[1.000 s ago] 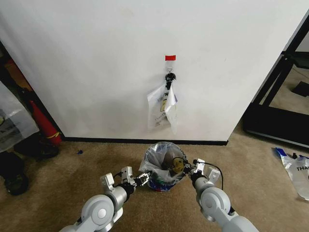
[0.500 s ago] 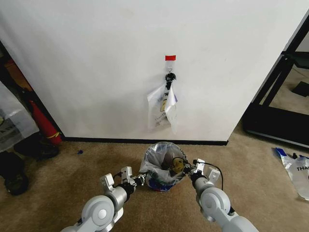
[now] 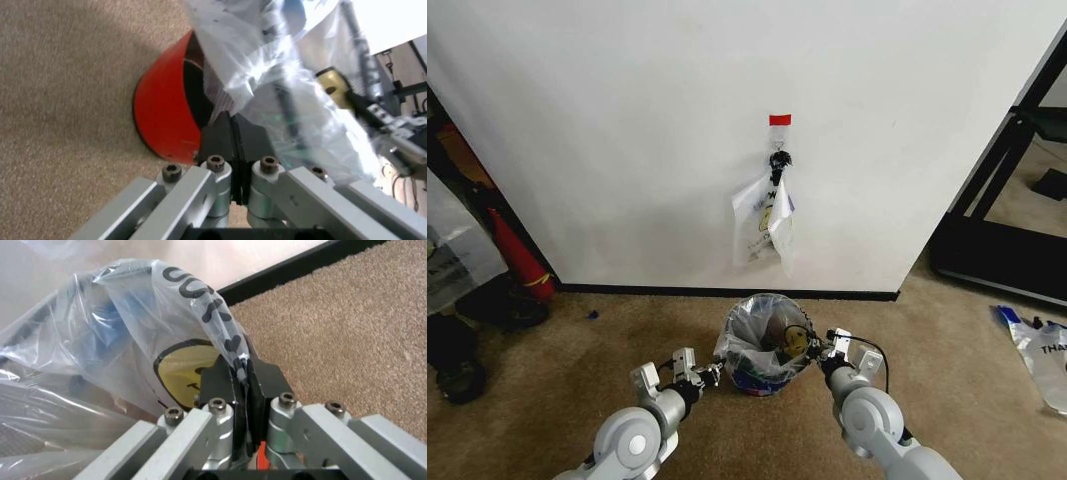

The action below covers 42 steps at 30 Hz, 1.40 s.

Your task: Pick up the garbage bag from the wall and place it over the trash bin.

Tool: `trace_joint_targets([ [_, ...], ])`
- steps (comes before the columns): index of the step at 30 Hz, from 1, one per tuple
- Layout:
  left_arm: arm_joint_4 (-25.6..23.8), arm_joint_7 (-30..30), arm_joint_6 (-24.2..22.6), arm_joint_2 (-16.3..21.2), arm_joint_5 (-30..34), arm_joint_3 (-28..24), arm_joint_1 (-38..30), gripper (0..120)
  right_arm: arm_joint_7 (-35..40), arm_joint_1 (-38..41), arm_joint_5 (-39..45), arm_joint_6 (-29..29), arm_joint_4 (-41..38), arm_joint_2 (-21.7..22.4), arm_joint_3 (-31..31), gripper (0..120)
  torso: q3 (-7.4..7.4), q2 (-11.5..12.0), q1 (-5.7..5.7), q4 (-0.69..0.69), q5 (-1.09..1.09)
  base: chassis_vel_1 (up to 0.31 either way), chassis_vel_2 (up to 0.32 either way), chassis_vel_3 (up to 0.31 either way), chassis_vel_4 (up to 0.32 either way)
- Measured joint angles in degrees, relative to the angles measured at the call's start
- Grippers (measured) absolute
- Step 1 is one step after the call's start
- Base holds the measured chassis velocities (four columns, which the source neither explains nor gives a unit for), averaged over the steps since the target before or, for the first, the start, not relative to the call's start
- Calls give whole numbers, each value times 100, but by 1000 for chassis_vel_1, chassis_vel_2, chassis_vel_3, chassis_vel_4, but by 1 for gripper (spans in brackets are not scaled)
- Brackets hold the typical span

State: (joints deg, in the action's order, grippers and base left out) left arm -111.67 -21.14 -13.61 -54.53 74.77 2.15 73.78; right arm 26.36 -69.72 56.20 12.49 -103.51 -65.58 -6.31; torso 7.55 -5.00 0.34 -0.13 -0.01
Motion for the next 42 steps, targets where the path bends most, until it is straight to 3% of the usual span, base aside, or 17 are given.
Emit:
trace_joint_targets([
  [29, 1519, 64, 331, -782, -803, -720, -713, 0, -1, 76, -31, -5, 120, -65, 97, 1, 0, 0, 0, -1, 0, 0, 0, 0, 0],
  [33, 1453, 80, 339, -745, -870, -695, -647, 0, -1, 74, -35, -5, 122, -65, 104, 1, 1, 0, 0, -1, 0, 0, 0, 0, 0],
  [37, 1044, 81, 298, -485, -1013, -529, -372, 0, 0, 96, -35, -5, 128, -59, 115, 1, 1, 1, 0, -1, 1, 0, 0, 0, 0],
  [42, 531, 81, 251, -144, -1315, -293, -38, 11, 4, 115, -26, -5, 144, -74, 120, 1, 1, 1, 0, 0, 1, 0, 0, 0, 0],
])
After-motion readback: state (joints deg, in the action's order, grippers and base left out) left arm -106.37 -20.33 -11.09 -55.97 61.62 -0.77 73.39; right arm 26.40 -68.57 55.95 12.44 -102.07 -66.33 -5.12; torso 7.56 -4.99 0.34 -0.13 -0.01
